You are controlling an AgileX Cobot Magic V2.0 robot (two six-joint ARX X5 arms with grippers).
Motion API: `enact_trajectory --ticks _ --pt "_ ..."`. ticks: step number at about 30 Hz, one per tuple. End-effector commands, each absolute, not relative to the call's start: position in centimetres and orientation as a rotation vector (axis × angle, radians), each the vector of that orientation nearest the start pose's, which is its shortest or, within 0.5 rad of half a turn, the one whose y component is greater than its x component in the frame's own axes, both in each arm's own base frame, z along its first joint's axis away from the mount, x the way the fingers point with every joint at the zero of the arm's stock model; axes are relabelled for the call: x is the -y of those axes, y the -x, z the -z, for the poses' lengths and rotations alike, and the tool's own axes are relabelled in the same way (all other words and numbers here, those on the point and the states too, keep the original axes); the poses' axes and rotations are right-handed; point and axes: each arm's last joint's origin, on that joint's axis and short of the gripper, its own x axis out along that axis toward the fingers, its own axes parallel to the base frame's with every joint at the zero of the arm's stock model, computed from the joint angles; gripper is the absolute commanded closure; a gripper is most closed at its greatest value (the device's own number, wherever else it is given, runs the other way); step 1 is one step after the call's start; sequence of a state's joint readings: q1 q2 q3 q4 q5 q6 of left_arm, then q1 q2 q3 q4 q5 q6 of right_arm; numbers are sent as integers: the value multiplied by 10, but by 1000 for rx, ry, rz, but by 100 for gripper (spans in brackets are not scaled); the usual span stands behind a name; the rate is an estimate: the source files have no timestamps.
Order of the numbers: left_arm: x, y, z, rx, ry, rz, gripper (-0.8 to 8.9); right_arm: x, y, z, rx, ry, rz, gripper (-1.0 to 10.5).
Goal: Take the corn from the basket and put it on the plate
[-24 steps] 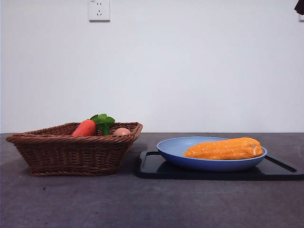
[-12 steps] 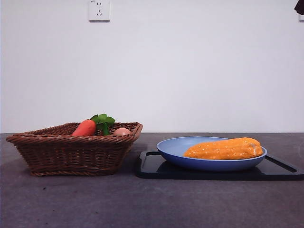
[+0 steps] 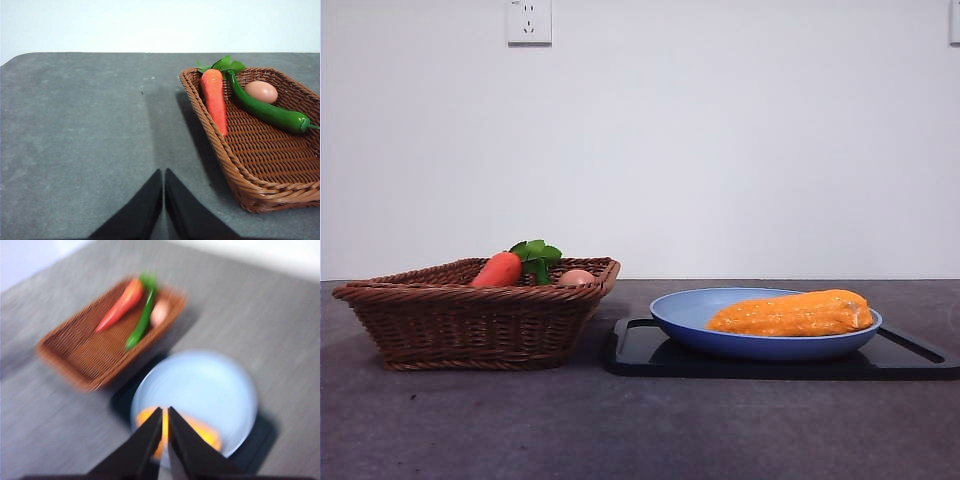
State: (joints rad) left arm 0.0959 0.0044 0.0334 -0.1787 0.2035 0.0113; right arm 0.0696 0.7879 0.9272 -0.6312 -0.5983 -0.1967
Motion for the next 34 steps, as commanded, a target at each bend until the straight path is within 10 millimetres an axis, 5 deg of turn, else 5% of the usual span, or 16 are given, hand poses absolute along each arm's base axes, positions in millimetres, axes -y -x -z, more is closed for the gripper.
enact_trajectory --ticks 1,16,34 --pt "-4 -94 -150 -191 22 103 806 -23 -146 -334 -290 103 -674 943" --pt "-4 -94 -150 -190 22 103 806 -1 -105 -224 -6 98 -252 943" --pt "-4 -94 -150 -190 22 103 806 3 -97 -167 -17 37 -112 943"
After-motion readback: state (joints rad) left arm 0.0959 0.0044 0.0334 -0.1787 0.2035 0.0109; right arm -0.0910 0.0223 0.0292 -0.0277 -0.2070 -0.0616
